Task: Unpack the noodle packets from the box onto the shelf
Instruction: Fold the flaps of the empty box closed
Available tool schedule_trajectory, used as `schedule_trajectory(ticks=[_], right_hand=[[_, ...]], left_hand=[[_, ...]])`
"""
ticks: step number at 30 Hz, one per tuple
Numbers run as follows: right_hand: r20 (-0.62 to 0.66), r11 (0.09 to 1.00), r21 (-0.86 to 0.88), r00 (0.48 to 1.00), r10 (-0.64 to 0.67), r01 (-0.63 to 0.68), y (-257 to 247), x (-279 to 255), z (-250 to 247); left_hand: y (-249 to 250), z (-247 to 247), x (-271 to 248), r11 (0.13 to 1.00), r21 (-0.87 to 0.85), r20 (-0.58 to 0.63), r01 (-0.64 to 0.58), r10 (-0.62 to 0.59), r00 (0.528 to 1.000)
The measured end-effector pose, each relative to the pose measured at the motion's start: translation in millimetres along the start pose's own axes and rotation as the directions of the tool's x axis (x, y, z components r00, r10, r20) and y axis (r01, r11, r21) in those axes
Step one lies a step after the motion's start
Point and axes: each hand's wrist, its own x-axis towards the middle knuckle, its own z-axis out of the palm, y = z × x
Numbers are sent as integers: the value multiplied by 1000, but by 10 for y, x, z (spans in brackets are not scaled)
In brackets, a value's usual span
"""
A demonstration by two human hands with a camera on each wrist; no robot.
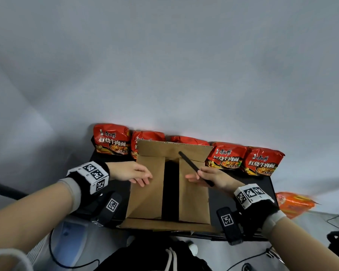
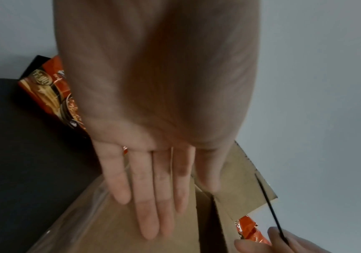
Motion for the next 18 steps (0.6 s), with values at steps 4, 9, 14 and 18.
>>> schedule_trajectory(ticks=[4,9,14,18], right_hand=[[1,999,-46,1000,30,-30,77,56,24],[17,997,-58,998,61,-60,127,80,-36],[35,996,-12,995,91,-91,57,116,-76],[81,988,42,986,146,-150,-8,104,-153]], left_hand=[[-50,13,-144,995,-42,160,-94,100,982],[-377,85,-224,912,320,426,-255,102,899],[-380,185,-273,728,614,309,-306,135,941],[-233,180,-315,792,537,247,-291,183,952]])
